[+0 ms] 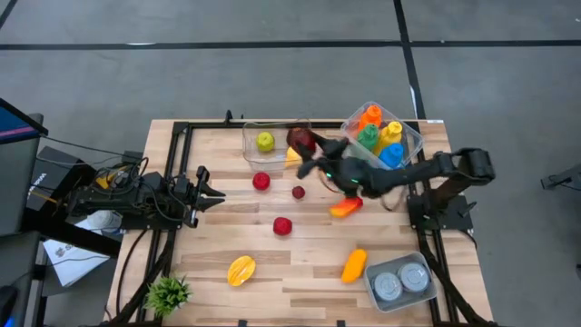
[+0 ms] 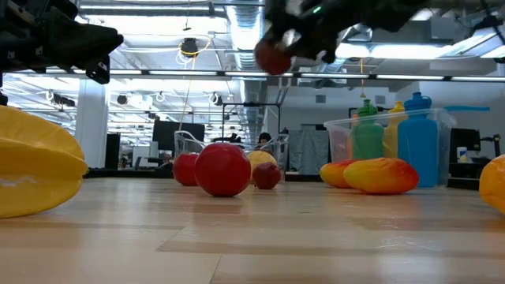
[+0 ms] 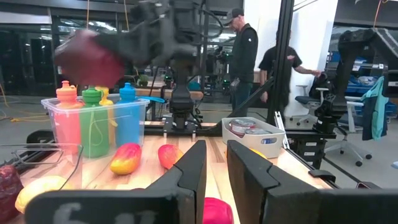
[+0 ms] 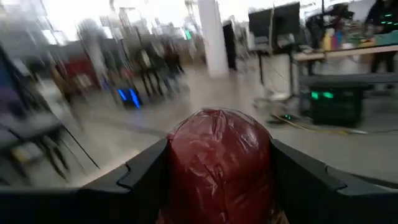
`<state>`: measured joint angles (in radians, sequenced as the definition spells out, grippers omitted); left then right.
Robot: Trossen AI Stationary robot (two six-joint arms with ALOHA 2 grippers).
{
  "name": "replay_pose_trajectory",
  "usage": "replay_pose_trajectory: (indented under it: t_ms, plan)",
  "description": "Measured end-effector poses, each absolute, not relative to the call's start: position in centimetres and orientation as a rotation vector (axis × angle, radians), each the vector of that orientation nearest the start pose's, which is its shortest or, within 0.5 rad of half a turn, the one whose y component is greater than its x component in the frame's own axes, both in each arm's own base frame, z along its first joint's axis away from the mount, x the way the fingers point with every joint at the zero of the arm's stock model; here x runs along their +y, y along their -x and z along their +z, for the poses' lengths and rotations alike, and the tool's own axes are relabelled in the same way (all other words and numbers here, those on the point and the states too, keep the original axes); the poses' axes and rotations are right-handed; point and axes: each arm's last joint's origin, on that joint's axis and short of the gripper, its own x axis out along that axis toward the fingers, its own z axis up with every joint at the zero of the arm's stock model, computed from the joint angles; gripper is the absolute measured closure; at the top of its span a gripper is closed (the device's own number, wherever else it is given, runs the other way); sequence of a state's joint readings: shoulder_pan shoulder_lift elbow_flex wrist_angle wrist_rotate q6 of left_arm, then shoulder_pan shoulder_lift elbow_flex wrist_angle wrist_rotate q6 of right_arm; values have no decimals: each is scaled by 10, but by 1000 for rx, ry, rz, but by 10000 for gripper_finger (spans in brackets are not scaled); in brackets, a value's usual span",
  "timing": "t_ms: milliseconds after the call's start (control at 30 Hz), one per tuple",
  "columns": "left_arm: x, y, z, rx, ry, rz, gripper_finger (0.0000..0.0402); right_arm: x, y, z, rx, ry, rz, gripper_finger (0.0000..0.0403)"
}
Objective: Pick & Place Food Item
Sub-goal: Put the red apple into the transparent bin
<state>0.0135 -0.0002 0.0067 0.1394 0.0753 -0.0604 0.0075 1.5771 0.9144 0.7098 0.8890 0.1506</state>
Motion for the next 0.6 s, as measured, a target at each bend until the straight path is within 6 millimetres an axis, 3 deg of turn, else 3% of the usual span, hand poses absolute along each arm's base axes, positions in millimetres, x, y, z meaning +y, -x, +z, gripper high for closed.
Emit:
replay_pose_trajectory:
  t_ms: [400,600]
  plan:
    - [-1,-96,179,-144,54,-66,348,-83,-446,248,314,15,-1022,158]
    - [-1,-96,179,-144,53,-66,348,-111,-483,226,456,-8,-1093,158]
